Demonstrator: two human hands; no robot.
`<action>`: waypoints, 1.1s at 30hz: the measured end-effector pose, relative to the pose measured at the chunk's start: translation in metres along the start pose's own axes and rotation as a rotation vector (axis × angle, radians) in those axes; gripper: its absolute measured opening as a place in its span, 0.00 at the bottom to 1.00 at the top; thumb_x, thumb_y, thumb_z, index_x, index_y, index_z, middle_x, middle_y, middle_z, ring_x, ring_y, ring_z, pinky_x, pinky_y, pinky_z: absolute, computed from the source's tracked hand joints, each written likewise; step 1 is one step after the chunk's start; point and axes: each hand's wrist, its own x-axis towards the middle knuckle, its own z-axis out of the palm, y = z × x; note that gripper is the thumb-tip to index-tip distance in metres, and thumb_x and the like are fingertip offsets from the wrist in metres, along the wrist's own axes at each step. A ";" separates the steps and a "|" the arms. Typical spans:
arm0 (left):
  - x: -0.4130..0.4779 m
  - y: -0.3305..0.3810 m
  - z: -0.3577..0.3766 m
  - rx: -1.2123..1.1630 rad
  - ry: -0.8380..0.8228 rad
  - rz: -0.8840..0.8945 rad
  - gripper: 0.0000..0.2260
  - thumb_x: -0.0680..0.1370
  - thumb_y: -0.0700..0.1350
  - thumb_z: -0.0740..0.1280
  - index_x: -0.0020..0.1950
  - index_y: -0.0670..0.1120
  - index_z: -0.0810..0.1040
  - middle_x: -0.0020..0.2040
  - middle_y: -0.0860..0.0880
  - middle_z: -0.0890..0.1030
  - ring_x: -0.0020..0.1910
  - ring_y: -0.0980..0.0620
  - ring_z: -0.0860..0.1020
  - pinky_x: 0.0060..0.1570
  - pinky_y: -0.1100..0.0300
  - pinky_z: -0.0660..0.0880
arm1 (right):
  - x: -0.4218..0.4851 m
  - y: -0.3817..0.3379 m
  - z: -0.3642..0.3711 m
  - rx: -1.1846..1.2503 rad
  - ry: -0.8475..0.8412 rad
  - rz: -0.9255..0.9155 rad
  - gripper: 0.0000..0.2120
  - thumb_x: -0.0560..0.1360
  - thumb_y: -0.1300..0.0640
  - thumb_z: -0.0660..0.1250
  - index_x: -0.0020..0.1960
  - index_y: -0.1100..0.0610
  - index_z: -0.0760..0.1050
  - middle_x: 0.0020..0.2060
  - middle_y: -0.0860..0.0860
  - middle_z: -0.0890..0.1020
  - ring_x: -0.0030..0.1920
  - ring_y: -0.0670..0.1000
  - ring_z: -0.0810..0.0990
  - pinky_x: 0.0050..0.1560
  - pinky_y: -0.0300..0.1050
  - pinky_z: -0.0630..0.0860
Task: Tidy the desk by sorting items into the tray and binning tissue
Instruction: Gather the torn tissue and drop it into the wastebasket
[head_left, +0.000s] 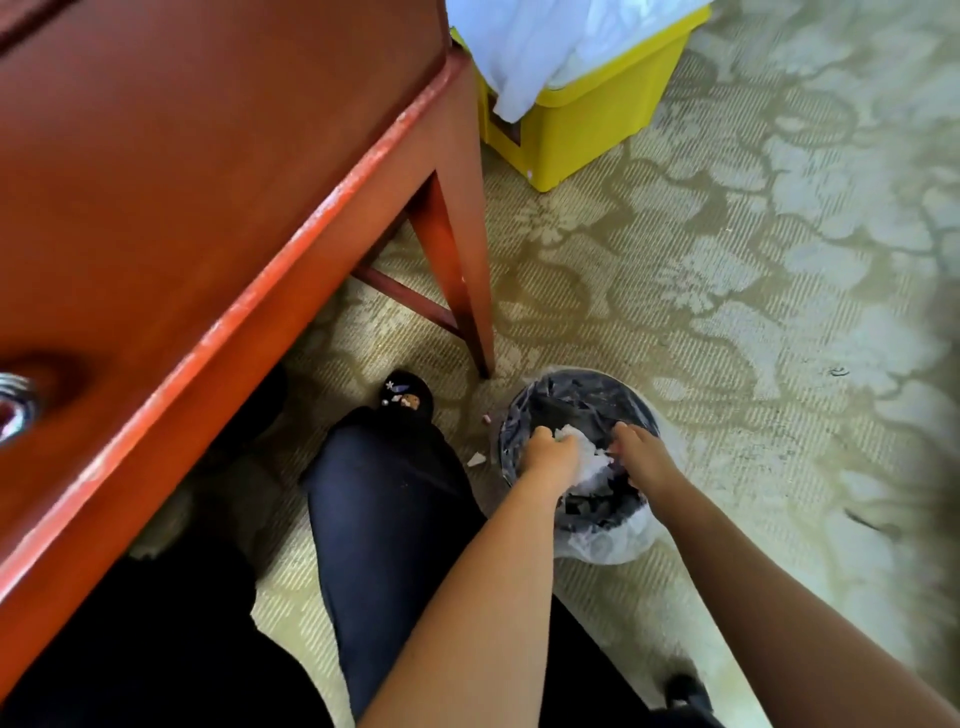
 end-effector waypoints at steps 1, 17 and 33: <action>-0.004 -0.001 -0.001 0.065 -0.001 0.049 0.21 0.81 0.46 0.54 0.74 0.42 0.61 0.74 0.42 0.64 0.70 0.41 0.65 0.67 0.49 0.66 | -0.003 -0.002 -0.002 -0.013 0.014 -0.017 0.14 0.80 0.53 0.54 0.44 0.62 0.70 0.42 0.62 0.72 0.40 0.58 0.72 0.41 0.46 0.63; -0.139 -0.007 -0.117 0.932 0.183 0.652 0.20 0.82 0.51 0.54 0.71 0.44 0.64 0.70 0.43 0.68 0.67 0.41 0.69 0.63 0.48 0.69 | -0.134 -0.113 -0.017 -0.920 -0.041 -0.659 0.14 0.79 0.52 0.57 0.62 0.54 0.72 0.53 0.55 0.80 0.58 0.57 0.77 0.57 0.51 0.74; -0.381 -0.072 -0.329 0.914 0.733 0.807 0.18 0.81 0.51 0.58 0.69 0.48 0.69 0.67 0.48 0.73 0.65 0.49 0.72 0.64 0.57 0.67 | -0.372 -0.260 0.071 -1.061 0.092 -1.498 0.15 0.78 0.48 0.59 0.64 0.46 0.69 0.61 0.46 0.75 0.61 0.52 0.74 0.58 0.50 0.72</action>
